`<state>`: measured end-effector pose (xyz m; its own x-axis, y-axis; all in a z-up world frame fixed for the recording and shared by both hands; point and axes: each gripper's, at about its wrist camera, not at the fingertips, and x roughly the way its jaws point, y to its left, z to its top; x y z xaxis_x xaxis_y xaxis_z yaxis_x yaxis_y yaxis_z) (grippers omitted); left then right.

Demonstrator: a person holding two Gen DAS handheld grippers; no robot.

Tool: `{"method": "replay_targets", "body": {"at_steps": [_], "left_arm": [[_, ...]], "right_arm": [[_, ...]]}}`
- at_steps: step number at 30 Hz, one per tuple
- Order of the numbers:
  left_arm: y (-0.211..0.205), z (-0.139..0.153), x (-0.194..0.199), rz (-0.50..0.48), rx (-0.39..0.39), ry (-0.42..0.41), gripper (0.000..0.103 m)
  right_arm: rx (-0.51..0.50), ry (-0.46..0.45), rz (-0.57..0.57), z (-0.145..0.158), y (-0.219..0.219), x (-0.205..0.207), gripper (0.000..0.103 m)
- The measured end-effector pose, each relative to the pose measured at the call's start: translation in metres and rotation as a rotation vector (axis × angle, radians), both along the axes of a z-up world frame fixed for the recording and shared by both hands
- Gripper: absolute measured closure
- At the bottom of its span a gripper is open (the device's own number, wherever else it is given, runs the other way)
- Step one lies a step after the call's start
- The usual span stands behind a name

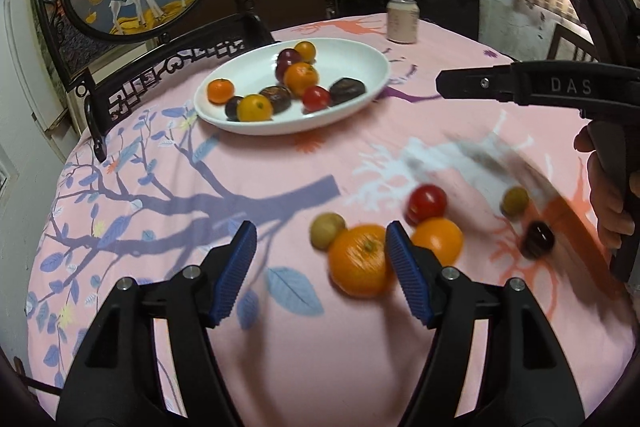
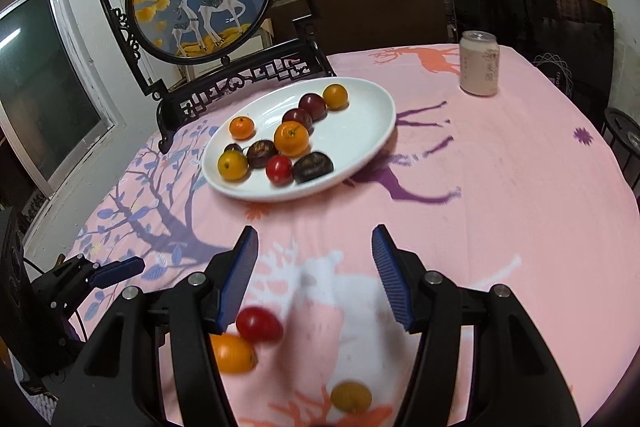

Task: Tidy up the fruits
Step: 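Grasp large orange with left tool while right tool grasps small orange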

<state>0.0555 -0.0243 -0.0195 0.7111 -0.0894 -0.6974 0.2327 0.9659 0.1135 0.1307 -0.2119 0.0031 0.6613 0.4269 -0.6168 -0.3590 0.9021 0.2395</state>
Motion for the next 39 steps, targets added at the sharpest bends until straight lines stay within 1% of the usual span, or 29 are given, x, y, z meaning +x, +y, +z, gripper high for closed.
{"method": "replay_targets", "body": {"at_steps": [4, 11, 17, 21, 25, 26, 27, 28, 31, 33, 35, 39], "left_arm": [[-0.006, -0.004, -0.009, -0.017, 0.011, 0.005, 0.034], [-0.017, -0.015, -0.011, -0.025, 0.060, 0.021, 0.033], [-0.014, -0.017, -0.005, -0.011, 0.031, 0.034, 0.034], [-0.014, -0.020, 0.000, -0.030, 0.012, 0.059, 0.042], [-0.015, -0.021, 0.004, -0.045, 0.001, 0.060, 0.046], [-0.015, -0.022, 0.004, -0.055, -0.008, 0.066, 0.052], [-0.016, -0.022, 0.005, -0.066, -0.019, 0.074, 0.056], [-0.016, -0.021, 0.005, -0.064, -0.017, 0.073, 0.056], [-0.011, -0.018, 0.003, -0.017, 0.010, 0.053, 0.057], [0.002, -0.012, 0.004, 0.025, -0.026, 0.053, 0.057], [0.012, -0.008, 0.005, 0.063, -0.042, 0.044, 0.057], [0.024, -0.004, 0.007, 0.098, -0.076, 0.044, 0.057]], "right_arm": [[-0.013, 0.015, 0.021, -0.010, 0.001, -0.018, 0.043], [-0.025, 0.002, 0.054, -0.014, 0.005, -0.040, 0.043], [-0.004, 0.022, 0.051, -0.016, 0.002, -0.039, 0.043], [-0.003, 0.023, 0.057, -0.016, 0.002, -0.039, 0.043], [-0.005, 0.031, 0.060, -0.017, 0.004, -0.039, 0.043], [-0.006, 0.032, 0.061, -0.017, 0.004, -0.040, 0.043], [-0.010, 0.034, 0.066, -0.018, 0.005, -0.040, 0.043], [-0.015, 0.038, 0.071, -0.019, 0.007, -0.040, 0.043], [-0.041, 0.044, 0.095, -0.022, 0.013, -0.043, 0.043], [-0.070, 0.049, 0.119, -0.025, 0.020, -0.046, 0.043], [-0.098, 0.056, 0.142, -0.029, 0.026, -0.048, 0.043], [-0.130, 0.063, 0.185, -0.034, 0.037, -0.053, 0.045]]}}
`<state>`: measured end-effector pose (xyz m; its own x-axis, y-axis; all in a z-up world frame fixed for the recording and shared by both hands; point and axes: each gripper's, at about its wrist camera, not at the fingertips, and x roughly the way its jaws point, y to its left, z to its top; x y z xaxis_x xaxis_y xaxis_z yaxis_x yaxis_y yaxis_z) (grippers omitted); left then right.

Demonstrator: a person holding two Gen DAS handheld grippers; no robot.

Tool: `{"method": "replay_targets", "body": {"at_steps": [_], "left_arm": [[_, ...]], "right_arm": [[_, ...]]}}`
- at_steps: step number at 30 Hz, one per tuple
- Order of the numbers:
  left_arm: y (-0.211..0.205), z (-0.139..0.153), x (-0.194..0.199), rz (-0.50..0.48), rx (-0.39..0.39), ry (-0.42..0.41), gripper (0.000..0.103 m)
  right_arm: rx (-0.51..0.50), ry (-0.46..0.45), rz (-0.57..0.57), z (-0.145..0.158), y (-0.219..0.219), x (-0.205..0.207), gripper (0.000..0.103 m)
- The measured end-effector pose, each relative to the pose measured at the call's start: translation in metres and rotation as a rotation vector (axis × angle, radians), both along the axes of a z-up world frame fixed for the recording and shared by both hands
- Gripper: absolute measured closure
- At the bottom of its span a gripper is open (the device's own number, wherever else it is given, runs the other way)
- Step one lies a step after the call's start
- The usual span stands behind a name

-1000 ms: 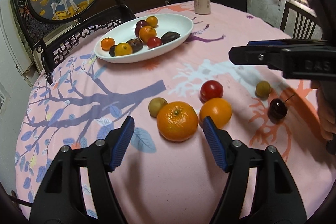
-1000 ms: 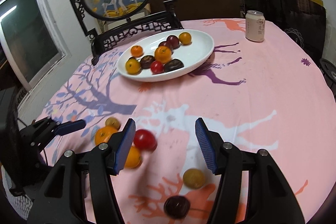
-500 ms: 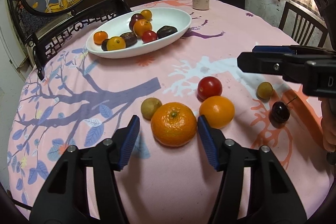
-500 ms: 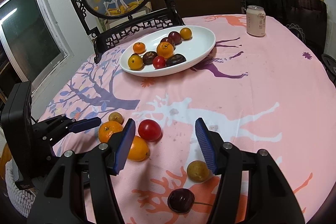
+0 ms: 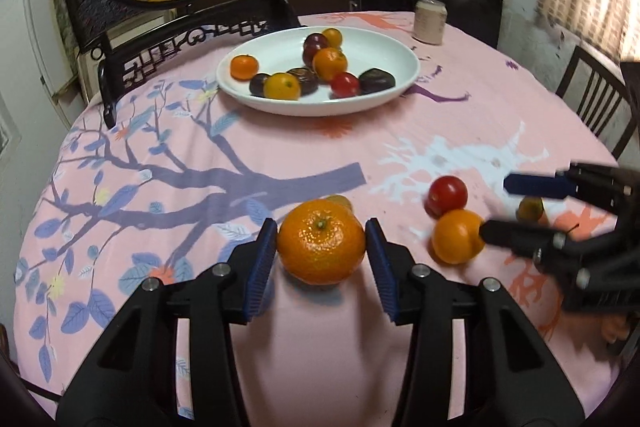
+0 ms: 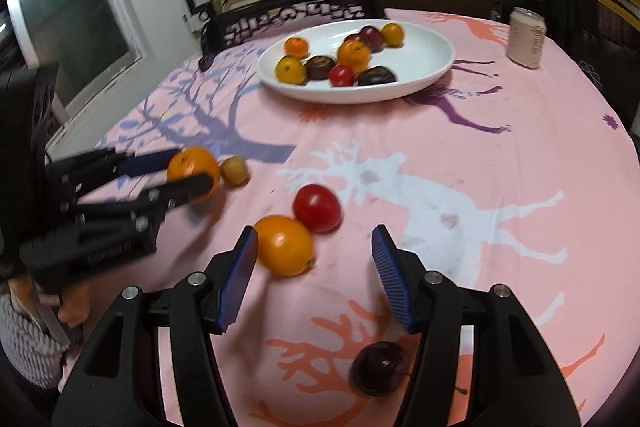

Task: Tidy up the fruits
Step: 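Grasp large orange with left tool while right tool grasps small orange, then lower both oranges onto the plate and open both tools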

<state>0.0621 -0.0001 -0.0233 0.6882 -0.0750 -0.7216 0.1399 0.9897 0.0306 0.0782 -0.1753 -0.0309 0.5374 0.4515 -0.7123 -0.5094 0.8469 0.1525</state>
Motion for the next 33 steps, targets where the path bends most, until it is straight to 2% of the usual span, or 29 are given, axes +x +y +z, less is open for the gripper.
{"method": "replay_targets", "body": {"at_steps": [3, 7, 9, 14, 19, 22, 27, 31, 32, 33], "left_arm": [[0.002, 0.001, 0.001, 0.012, 0.006, 0.001, 0.057], [0.002, 0.001, 0.003, 0.008, 0.007, 0.001, 0.057], [0.001, 0.001, 0.005, 0.007, 0.010, 0.003, 0.057], [0.008, 0.007, 0.017, 0.024, 0.008, 0.008, 0.057], [0.019, 0.022, 0.039, 0.060, 0.021, -0.010, 0.057], [0.020, 0.034, 0.062, 0.075, 0.034, -0.027, 0.057], [0.010, 0.041, 0.107, 0.089, 0.027, -0.036, 0.057], [0.004, 0.033, 0.140, 0.106, 0.013, -0.014, 0.056], [0.004, 0.032, 0.144, 0.113, 0.013, -0.015, 0.052], [0.005, 0.031, 0.145, 0.125, 0.012, -0.026, 0.038]], "right_arm": [[-0.029, 0.001, 0.042, -0.004, 0.011, -0.005, 0.054], [-0.119, 0.014, 0.086, -0.020, 0.031, -0.008, 0.061], [-0.145, -0.016, 0.089, -0.021, 0.037, -0.011, 0.065], [-0.102, -0.030, 0.066, -0.013, 0.028, -0.006, 0.066], [-0.033, -0.039, 0.044, 0.011, 0.013, 0.005, 0.066], [-0.032, -0.072, -0.003, 0.031, 0.008, 0.028, 0.066], [-0.008, -0.100, -0.108, 0.048, 0.008, 0.094, 0.066], [0.029, -0.036, -0.154, 0.040, 0.009, 0.147, 0.065], [0.035, -0.021, -0.161, 0.038, 0.008, 0.154, 0.064], [0.041, -0.017, -0.167, 0.036, 0.005, 0.156, 0.059]]}}
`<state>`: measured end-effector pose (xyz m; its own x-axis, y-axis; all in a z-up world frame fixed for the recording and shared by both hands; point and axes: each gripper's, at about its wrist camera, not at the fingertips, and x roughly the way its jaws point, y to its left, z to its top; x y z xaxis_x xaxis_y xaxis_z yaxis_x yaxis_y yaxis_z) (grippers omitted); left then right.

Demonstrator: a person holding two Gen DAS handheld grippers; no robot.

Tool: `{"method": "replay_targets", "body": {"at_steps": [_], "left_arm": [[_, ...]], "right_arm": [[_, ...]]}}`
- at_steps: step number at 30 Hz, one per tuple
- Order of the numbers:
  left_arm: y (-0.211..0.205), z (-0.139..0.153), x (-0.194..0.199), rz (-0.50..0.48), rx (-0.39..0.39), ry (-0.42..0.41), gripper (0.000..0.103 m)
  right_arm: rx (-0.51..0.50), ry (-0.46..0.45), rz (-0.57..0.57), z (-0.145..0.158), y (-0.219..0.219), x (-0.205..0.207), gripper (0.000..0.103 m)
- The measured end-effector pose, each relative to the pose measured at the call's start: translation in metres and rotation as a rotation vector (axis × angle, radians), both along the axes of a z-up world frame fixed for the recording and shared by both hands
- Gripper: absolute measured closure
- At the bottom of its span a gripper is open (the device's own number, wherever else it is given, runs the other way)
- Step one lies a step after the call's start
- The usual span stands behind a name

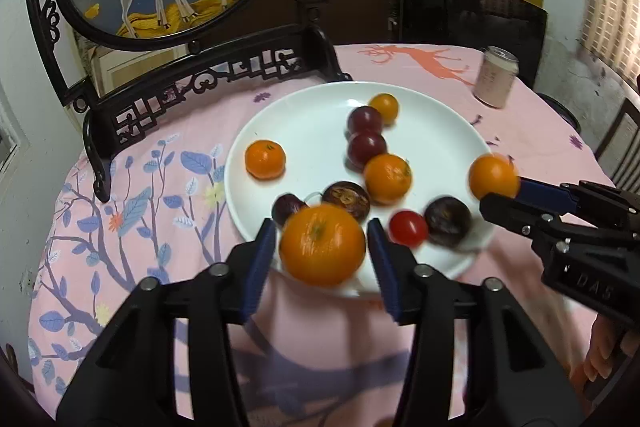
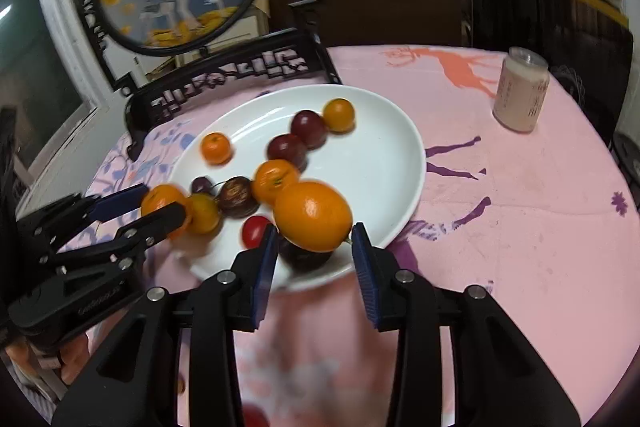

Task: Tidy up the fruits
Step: 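Lower both oranges onto the plate and open both tools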

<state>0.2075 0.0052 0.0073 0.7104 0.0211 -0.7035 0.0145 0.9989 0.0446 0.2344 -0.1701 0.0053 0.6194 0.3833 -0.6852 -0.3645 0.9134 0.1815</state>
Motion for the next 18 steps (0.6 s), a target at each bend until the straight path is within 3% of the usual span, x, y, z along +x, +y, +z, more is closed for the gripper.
{"method": "replay_targets", "body": {"at_steps": [1, 4, 8, 18], "left_arm": [[0.002, 0.000, -0.002, 0.003, -0.005, -0.016, 0.033], [0.003, 0.000, -0.009, -0.019, 0.021, -0.036, 0.032], [0.004, 0.004, -0.017, -0.040, -0.004, -0.041, 0.032], [0.000, -0.008, -0.054, -0.049, 0.034, -0.034, 0.032]], "right_arm": [[0.011, -0.006, 0.006, -0.001, -0.005, -0.001, 0.055], [0.037, -0.016, 0.008, 0.001, -0.016, -0.010, 0.051], [0.063, -0.005, 0.021, 0.003, -0.017, -0.014, 0.051], [0.025, 0.006, 0.075, -0.007, -0.008, -0.048, 0.051]]}}
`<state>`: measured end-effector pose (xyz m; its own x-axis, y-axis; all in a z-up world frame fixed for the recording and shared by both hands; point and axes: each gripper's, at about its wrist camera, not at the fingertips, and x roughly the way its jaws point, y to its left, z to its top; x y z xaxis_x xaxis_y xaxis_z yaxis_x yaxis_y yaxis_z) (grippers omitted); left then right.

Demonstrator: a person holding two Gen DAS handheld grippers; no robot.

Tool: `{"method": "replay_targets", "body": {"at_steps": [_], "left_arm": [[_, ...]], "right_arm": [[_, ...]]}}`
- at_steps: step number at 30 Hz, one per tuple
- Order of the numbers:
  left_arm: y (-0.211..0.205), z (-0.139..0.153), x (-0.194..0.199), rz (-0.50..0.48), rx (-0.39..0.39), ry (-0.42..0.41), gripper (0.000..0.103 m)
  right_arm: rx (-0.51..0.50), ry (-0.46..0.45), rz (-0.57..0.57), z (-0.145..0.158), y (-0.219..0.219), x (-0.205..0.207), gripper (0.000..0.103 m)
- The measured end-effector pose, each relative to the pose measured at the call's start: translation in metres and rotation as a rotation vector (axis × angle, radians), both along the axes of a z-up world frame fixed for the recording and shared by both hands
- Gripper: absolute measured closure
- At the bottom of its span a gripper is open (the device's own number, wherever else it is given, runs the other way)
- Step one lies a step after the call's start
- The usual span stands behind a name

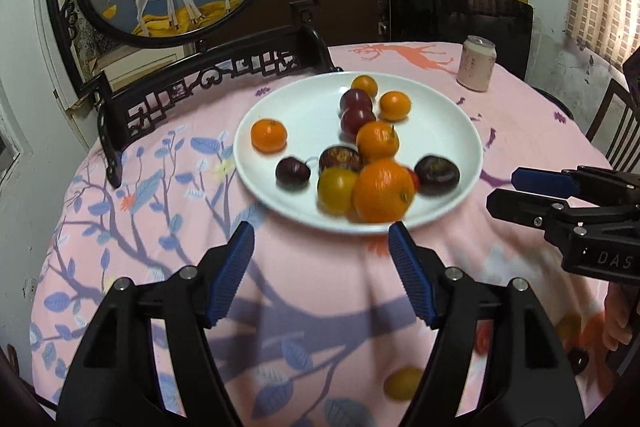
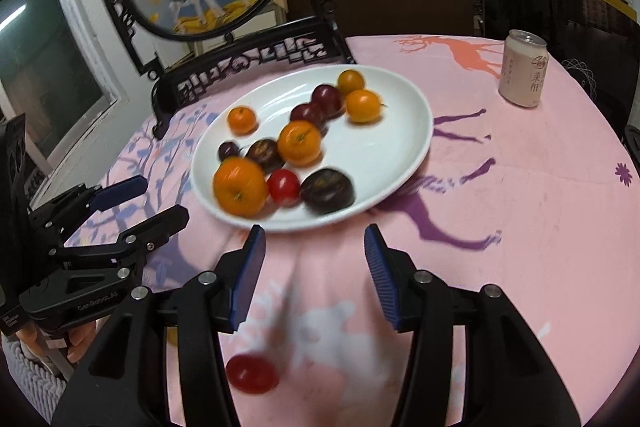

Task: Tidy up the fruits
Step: 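Lower both oranges onto the plate and open both tools, then move both tools back toward the remaining fruits on the cloth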

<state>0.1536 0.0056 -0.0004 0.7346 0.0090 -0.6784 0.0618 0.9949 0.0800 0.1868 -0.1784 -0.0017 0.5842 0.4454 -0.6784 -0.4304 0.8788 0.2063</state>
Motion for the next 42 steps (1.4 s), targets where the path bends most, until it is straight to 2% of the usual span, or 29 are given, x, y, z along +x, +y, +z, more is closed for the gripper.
{"method": "replay_targets", "body": {"at_steps": [10, 15, 21, 29, 42], "left_arm": [[0.002, -0.014, -0.039, 0.024, 0.030, 0.014, 0.028], [0.001, -0.018, -0.050, 0.038, 0.037, 0.019, 0.028], [0.001, -0.018, -0.060, 0.055, 0.047, 0.009, 0.025], [0.001, -0.020, -0.066, 0.057, 0.059, 0.008, 0.024], [0.004, -0.023, -0.065, 0.066, 0.062, 0.029, 0.023]], "right_arm": [[-0.025, -0.011, 0.063, -0.006, 0.003, -0.045, 0.051], [-0.022, -0.006, 0.071, -0.009, -0.002, -0.060, 0.050], [-0.066, 0.013, 0.102, -0.021, 0.003, -0.075, 0.048], [-0.129, 0.025, 0.131, -0.034, 0.017, -0.081, 0.048], [-0.134, 0.028, 0.117, -0.037, 0.015, -0.078, 0.048]]}}
